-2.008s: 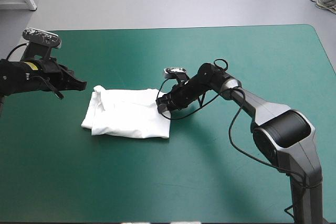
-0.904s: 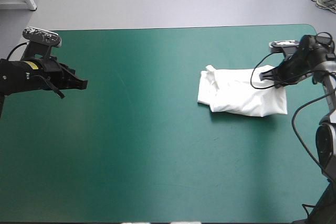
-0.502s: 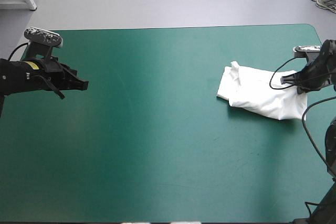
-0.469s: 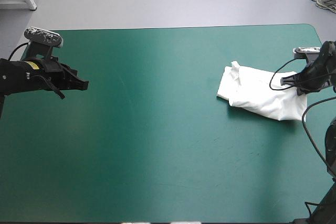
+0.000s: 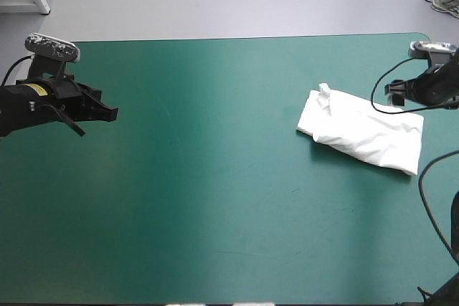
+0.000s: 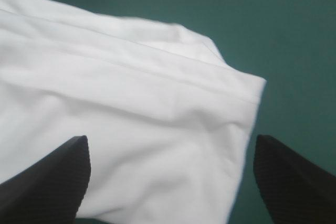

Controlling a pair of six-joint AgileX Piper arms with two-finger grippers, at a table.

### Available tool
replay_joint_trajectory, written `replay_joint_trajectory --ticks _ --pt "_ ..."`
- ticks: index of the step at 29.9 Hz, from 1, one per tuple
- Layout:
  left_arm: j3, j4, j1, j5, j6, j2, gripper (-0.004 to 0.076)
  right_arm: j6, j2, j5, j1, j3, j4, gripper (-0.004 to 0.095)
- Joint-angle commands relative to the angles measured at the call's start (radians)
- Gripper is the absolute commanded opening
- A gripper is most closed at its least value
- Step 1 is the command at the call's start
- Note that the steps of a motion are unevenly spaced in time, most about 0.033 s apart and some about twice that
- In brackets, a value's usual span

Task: Fold the cloth

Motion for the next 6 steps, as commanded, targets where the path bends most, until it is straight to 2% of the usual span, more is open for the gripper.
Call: replay_joint_trajectory --ticks 1,4,5,6 --pt "-0.027 0.012 -0.001 -0.065 -0.024 -0.079 0.0019 -0.114 -0.179 0.007 -0.003 -0.061 0.25 0.0691" --pt "-0.027 0.081 -0.001 -0.082 -0.077 -0.15 0.0019 -0.185 -0.308 0.018 -0.003 -0.061 0.394 0.0376" --pt "-0.027 0.102 -0.001 -0.095 -0.091 -0.178 0.0019 -0.207 -0.365 0.023 -0.003 -0.061 0.431 0.0184" --pt "-0.027 0.12 -0.001 -0.115 -0.112 -0.206 0.0019 -0.228 -0.404 0.025 0.004 -0.061 0.442 0.0048"
